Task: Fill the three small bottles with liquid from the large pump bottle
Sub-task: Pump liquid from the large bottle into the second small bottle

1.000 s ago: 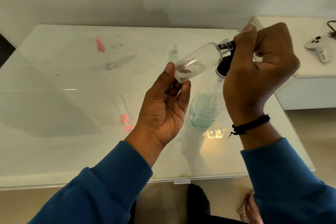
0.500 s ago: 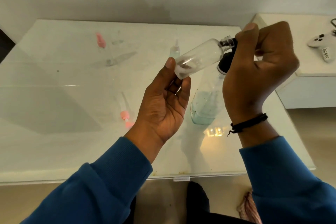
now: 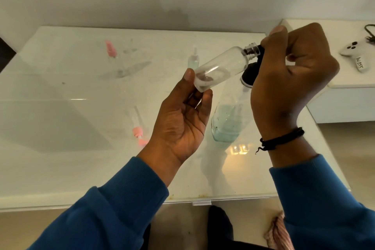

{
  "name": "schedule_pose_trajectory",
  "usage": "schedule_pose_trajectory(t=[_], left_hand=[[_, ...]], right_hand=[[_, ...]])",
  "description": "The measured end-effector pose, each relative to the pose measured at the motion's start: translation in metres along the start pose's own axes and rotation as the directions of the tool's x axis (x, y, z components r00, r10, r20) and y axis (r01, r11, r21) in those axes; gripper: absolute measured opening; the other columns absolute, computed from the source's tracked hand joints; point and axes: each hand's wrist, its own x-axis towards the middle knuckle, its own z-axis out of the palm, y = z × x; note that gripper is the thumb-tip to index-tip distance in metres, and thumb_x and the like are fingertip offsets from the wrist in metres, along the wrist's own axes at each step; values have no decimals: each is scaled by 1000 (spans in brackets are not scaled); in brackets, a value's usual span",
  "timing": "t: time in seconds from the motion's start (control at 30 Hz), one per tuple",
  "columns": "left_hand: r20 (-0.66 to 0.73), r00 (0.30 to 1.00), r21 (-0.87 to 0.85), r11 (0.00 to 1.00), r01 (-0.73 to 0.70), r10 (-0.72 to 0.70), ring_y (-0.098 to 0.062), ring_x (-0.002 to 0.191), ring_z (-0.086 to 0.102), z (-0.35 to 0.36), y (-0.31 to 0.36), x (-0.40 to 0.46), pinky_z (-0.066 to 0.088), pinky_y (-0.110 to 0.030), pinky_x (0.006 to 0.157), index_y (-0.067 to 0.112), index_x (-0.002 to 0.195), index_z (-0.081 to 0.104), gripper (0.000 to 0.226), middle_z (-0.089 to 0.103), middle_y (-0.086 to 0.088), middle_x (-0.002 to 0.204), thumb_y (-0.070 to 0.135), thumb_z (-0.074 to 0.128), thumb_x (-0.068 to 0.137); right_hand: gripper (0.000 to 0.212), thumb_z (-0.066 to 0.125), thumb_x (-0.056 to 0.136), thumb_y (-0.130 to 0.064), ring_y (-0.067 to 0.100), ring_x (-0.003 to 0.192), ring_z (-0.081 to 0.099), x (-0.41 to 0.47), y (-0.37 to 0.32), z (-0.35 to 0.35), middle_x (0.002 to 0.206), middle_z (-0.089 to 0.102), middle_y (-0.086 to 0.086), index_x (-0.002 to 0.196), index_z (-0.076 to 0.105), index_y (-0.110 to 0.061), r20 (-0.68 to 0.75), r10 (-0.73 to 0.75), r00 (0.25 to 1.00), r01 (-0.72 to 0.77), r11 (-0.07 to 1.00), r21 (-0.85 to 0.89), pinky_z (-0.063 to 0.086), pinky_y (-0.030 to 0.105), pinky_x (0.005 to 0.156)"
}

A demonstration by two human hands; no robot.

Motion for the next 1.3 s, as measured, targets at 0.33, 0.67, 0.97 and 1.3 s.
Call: schedule_pose_trajectory(t=[0.33,0.67,0.97,1.3], left_hand=[[-11,1000,4,1000,2,-2,-15,81,66,0,0,0,57,-19,58,5,130,63,67,70,-10,104,24,79,68],[-18,1000,5,1000,-3,4,-15,82,66,0,0,-1,57,-20,59,4,132,62,67,69,-10,108,24,78,70],[-17,1000,-2,1000,-4,4,-15,85,65,0,-1,-1,57,-20,59,4,133,61,67,68,-11,112,24,77,71],[-8,1000,-4,1000,1,-1,-15,80,67,0,-1,1,57,-20,58,6,128,64,67,70,-9,102,24,80,65]], right_hand=[[37,60,94,-4,23,60,45,-1,0,0,60,51,18,59,55,3,-4,-3,1000,3,1000,6,34,24,59],[38,61,94,-3,19,60,43,-1,-2,1,60,50,16,58,54,4,2,0,1000,0,1000,9,33,22,59],[39,60,95,-5,24,61,45,-2,0,0,60,51,18,58,54,5,0,2,1000,-2,1000,0,34,28,58],[39,60,96,-6,18,63,42,-2,0,0,60,50,16,59,54,4,6,-1,1000,1,1000,-6,31,22,60]])
